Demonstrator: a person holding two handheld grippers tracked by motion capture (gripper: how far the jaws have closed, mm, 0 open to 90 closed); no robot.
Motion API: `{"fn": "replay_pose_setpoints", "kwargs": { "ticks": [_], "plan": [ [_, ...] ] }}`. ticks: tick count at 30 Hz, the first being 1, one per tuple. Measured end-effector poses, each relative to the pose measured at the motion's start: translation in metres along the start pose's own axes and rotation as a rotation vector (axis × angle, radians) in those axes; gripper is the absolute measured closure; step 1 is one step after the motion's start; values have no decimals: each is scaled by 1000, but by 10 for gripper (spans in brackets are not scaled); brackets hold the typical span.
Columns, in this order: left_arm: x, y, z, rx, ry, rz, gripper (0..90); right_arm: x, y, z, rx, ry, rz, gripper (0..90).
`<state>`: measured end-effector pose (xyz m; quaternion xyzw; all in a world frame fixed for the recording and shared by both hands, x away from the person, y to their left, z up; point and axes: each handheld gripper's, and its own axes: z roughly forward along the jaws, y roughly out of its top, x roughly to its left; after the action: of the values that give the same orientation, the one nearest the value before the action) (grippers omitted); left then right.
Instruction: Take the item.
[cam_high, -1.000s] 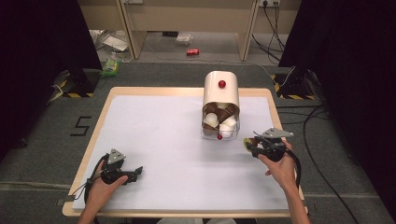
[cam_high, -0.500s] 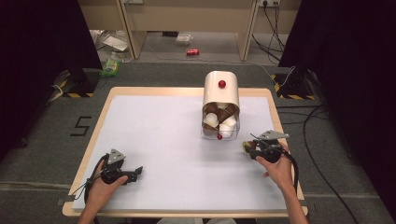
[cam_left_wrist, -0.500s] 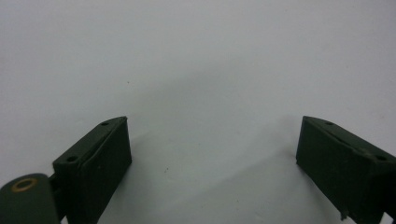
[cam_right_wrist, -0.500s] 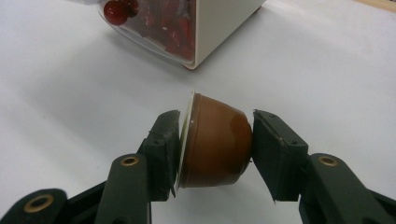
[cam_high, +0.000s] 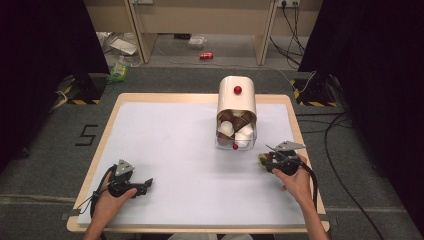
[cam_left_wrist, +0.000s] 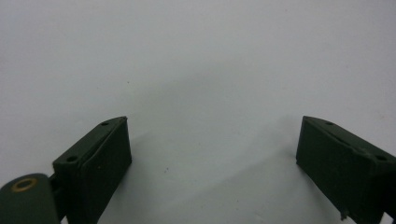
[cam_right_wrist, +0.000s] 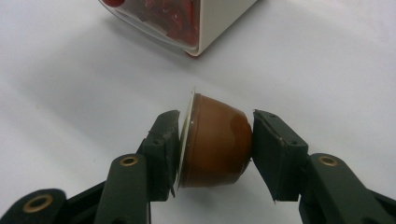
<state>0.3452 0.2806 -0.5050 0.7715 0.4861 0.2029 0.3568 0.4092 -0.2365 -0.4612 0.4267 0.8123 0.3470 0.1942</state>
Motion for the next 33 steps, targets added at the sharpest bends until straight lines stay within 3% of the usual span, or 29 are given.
{"fn": "replay_pose_setpoints", "kwargs": {
  "ticks": [16,25,33],
  "plan": [
    [0,0,0,0,0,0,97,-1,-4,6,22,13,10,503],
    [0,0,0,0,0,0,97,-2,-1,0,-5,14,35,332],
    [0,0,0,0,0,0,97,-3,2,-7,-27,7,43,287]
  ]
}}
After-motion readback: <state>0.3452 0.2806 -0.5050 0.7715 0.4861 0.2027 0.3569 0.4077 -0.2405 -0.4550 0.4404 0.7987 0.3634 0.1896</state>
